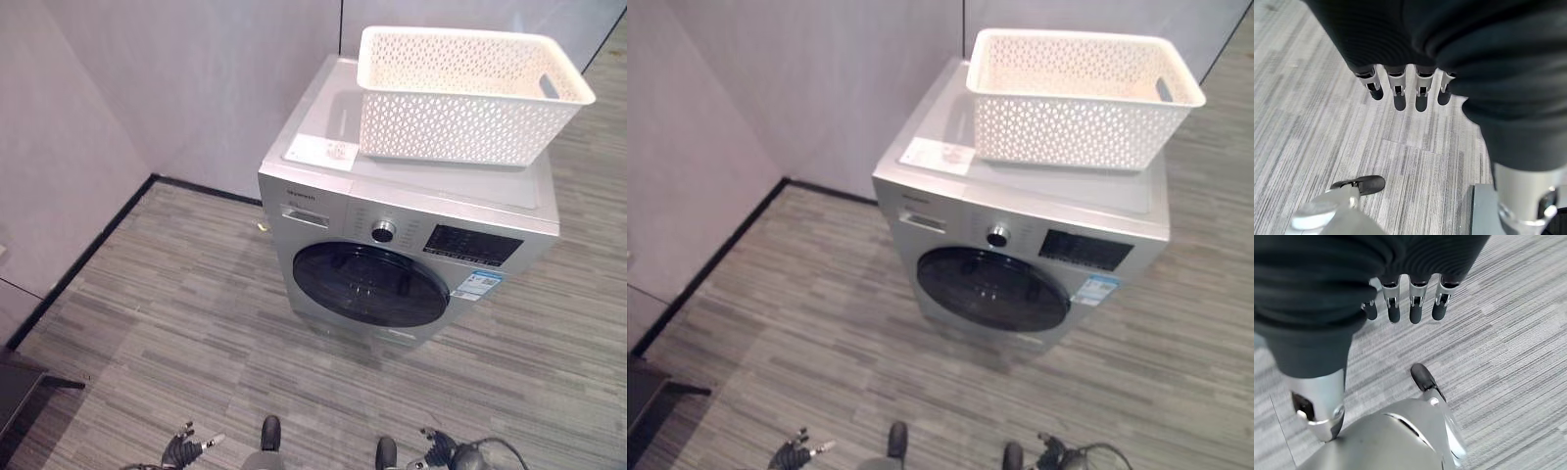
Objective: Grab the laundry basket,head to the washer,open it,put in the laundry and shut it.
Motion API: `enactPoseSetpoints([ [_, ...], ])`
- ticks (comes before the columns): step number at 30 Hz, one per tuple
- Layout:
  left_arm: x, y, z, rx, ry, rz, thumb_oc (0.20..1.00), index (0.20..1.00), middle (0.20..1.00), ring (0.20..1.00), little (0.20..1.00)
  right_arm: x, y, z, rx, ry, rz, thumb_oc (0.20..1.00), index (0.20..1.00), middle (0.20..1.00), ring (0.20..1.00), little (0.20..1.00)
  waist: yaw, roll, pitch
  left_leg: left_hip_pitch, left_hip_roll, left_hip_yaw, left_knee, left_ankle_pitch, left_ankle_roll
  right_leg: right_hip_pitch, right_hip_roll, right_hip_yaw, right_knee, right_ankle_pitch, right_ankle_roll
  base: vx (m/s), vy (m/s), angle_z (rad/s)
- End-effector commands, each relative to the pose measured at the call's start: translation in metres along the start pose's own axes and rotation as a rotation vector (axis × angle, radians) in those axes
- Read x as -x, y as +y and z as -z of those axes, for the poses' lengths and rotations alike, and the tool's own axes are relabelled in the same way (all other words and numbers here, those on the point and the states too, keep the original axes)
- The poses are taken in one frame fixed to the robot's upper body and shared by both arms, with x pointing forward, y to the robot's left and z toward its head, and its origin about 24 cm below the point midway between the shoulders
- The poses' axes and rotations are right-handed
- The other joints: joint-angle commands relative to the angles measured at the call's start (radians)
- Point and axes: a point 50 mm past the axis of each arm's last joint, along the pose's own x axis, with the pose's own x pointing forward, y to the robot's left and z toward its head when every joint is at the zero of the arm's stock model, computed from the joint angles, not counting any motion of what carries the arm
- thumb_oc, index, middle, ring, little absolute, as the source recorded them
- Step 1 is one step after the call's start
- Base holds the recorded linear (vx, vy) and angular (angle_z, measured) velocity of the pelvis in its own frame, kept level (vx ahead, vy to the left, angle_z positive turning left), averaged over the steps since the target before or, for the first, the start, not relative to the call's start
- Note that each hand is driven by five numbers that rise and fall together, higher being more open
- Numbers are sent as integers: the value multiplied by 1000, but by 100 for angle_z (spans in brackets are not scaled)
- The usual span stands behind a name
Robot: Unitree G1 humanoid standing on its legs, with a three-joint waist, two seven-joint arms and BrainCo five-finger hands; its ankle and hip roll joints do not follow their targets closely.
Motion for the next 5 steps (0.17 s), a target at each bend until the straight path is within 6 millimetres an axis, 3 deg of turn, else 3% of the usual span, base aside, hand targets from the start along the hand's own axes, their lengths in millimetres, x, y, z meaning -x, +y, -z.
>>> enactPoseSetpoints([
  [1, -7, 3, -20, 8, -31, -22, 1000, 1000, 1000, 1000, 1000, 1, 7, 12, -11, 64, -15, 1000, 1000, 1000, 1000, 1000, 0, -38, 9, 4, -4, -25, 6, -46, -6, 21, -67, -17, 36, -46, 36, -8, 0, 7],
  [5, -7, -5, -16, 23, -18, 6, 1000, 1000, 1000, 1000, 1000, 5, 16, 30, -72, 131, -34, 1000, 1000, 1000, 1000, 1000, -21, -40, -10, 21, -3, -20, 6, -55, -4, 29, -65, -11, 40, -48, 33, -1, 0, 2],
])
